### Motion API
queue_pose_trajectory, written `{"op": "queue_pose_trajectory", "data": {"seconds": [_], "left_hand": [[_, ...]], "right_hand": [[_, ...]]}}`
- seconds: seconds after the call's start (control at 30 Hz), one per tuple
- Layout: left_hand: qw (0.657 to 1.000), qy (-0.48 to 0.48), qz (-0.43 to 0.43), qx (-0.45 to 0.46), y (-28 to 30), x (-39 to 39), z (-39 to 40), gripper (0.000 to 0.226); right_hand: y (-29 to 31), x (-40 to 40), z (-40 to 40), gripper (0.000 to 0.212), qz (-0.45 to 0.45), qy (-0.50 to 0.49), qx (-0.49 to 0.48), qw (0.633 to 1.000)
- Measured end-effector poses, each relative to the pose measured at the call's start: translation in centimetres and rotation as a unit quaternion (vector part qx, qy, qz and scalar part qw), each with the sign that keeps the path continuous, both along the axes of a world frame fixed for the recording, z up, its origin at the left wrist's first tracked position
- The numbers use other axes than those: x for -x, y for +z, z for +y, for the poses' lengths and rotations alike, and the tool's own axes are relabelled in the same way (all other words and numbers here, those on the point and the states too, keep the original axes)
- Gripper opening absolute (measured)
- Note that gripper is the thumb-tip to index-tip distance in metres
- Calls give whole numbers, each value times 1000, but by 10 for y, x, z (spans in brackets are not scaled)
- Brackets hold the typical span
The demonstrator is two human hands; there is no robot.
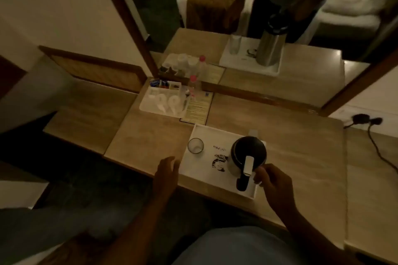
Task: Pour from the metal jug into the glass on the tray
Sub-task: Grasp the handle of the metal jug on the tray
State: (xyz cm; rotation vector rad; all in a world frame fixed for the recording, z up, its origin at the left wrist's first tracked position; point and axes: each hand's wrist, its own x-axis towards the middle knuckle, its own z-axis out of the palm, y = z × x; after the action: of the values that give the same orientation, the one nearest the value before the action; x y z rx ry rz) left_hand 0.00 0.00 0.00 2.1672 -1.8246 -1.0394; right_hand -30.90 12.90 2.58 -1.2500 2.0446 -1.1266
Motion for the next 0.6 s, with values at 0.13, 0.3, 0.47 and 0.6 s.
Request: {"op": "queue_pose_trajectory", "data": {"seconds": [0.13, 0.3, 0.47, 0.6], "left_hand": [[999, 31, -18, -23, -10, 4, -24, 44], [997, -18, -71, -32, -30, 9, -54, 40], [987, -118, -109, -26, -49, 14, -81, 44], [970, -191, -149, -25, -58, 17, -98, 59]], "right_hand": [[-8, 0, -5, 37, -108, 0, -75, 991], [-31, -18, -5, 73, -214, -2, -122, 969], [-45, -41, -11, 64, -374, -7, -92, 923], [-54, -55, -12, 49, -434, -58, -51, 898]]}}
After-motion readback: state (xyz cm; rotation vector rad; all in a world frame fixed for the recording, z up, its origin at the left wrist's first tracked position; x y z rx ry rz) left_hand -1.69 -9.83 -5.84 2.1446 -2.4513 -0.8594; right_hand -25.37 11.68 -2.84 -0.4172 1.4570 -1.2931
